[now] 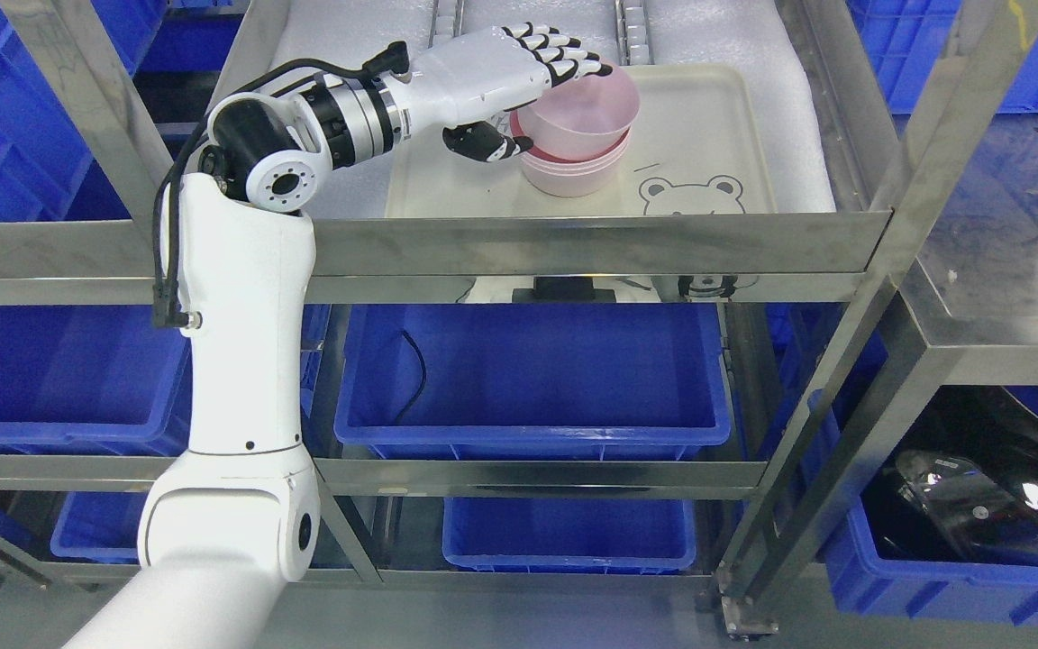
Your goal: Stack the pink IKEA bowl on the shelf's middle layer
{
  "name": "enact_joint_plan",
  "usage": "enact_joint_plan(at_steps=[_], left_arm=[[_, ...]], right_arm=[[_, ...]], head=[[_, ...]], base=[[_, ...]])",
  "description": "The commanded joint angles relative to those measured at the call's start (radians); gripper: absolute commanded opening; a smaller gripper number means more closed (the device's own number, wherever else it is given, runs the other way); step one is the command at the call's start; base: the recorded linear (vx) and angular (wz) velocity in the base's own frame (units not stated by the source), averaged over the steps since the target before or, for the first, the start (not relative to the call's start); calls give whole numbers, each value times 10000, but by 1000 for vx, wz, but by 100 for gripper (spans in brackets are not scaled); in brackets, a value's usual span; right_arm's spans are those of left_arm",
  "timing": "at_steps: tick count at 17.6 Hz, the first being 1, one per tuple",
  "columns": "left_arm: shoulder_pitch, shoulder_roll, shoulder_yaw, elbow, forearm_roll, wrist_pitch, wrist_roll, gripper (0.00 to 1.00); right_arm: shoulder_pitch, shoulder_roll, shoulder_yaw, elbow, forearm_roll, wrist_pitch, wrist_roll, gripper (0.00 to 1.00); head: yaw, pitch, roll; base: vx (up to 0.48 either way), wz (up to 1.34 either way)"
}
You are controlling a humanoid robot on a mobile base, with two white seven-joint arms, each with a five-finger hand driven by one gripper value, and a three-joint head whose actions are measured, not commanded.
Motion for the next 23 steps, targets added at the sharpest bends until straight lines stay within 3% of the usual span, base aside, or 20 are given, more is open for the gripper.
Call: enact_joint_plan(at_steps=[1, 8, 10, 14, 17, 21, 23], left_arm=[[-260, 175, 851, -4, 1406, 294, -495, 100], [-169, 175, 760, -111, 6463, 3485, -237, 100], [411, 175, 105, -827, 8013, 4039, 223, 100], [2633, 175, -2579, -2563, 9095, 3447, 439, 100], [4612, 175, -4131, -2642, 9080, 1347, 762, 100], [6378, 175, -4533, -2627, 9080, 8, 731, 100], [7131, 175, -4442, -2490, 9065, 8, 762, 100]], right_arm=[[228, -175, 0, -175, 0, 5, 4, 100], [228, -175, 0, -175, 0, 5, 4, 100], [228, -175, 0, -175, 0, 5, 4, 100], [228, -175, 0, -175, 0, 5, 4, 100], [228, -175, 0, -175, 0, 5, 4, 100], [228, -175, 0, -175, 0, 5, 4, 100], [228, -175, 0, -175, 0, 5, 4, 100]], head=[[0, 0, 0], [0, -1, 0], [0, -1, 0], [0, -2, 0], [0, -2, 0], [0, -1, 0], [0, -2, 0]], base=[[0, 0], [0, 0], [0, 0], [0, 0], [-17, -5], [-97, 60], [-154, 75]])
